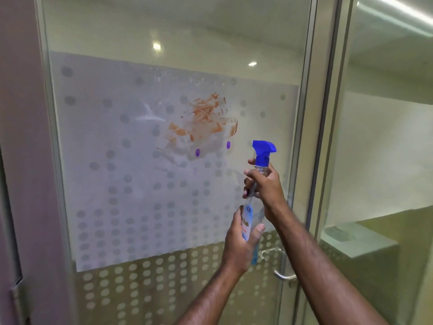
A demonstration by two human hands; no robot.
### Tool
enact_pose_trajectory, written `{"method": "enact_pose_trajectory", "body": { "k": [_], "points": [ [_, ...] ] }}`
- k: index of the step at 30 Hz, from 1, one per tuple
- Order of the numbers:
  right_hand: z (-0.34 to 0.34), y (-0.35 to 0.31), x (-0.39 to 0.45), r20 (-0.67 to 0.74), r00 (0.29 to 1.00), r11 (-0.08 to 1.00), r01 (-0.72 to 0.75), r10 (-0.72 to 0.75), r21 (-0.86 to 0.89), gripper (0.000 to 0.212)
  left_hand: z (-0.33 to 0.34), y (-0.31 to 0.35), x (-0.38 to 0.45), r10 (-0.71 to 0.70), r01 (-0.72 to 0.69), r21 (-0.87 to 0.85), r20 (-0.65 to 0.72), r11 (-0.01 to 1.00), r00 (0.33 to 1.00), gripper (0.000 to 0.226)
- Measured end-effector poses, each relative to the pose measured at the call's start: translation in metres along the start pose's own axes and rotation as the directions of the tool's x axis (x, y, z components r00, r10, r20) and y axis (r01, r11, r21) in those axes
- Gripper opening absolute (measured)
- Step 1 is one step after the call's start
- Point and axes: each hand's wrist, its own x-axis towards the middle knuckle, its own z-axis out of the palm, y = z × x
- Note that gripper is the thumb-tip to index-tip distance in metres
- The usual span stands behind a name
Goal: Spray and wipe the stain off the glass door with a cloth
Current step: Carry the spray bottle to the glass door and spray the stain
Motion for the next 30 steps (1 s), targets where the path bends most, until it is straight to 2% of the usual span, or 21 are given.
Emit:
{"method": "enact_pose_trajectory", "body": {
  "k": [6, 16, 18, 21, 26, 29, 30],
  "points": [
    [-0.035, 0.005, -0.026, -0.082, 0.997, 0.999, -0.011, 0.007, -0.044, 0.025, 0.036, -0.008, -0.024, -0.02, 0.027, -0.1, 0.074, 0.995, 0.997, 0.068],
    [-0.146, -0.015, -0.052, -0.255, 0.965, 0.99, 0.021, -0.056, -0.136, 0.036, 0.144, 0.004, -0.043, -0.008, 0.053, -0.16, 0.27, 0.986, 0.963, 0.102],
    [-0.173, -0.021, -0.055, -0.285, 0.956, 0.986, 0.018, -0.066, -0.165, 0.039, 0.17, 0.008, -0.047, 0.013, 0.04, -0.165, 0.311, 0.986, 0.95, 0.093],
    [-0.217, -0.029, -0.061, -0.33, 0.94, 0.98, 0.018, -0.084, -0.198, 0.034, 0.211, 0.02, -0.05, 0.028, 0.061, -0.217, 0.386, 0.974, 0.922, 0.095],
    [-0.297, -0.048, -0.075, -0.359, 0.927, 0.962, 0.005, -0.107, -0.273, 0.03, 0.291, 0.036, -0.047, 0.064, 0.068, -0.273, 0.448, 0.96, 0.892, 0.086],
    [-0.35, -0.059, -0.085, -0.382, 0.915, 0.942, -0.01, -0.126, -0.336, 0.032, 0.343, 0.051, -0.041, 0.102, 0.047, -0.28, 0.494, 0.959, 0.863, 0.065],
    [-0.368, -0.063, -0.087, -0.384, 0.914, 0.939, -0.008, -0.134, -0.345, 0.034, 0.361, 0.055, -0.04, 0.119, 0.034, -0.285, 0.501, 0.958, 0.857, 0.064]
  ]
}}
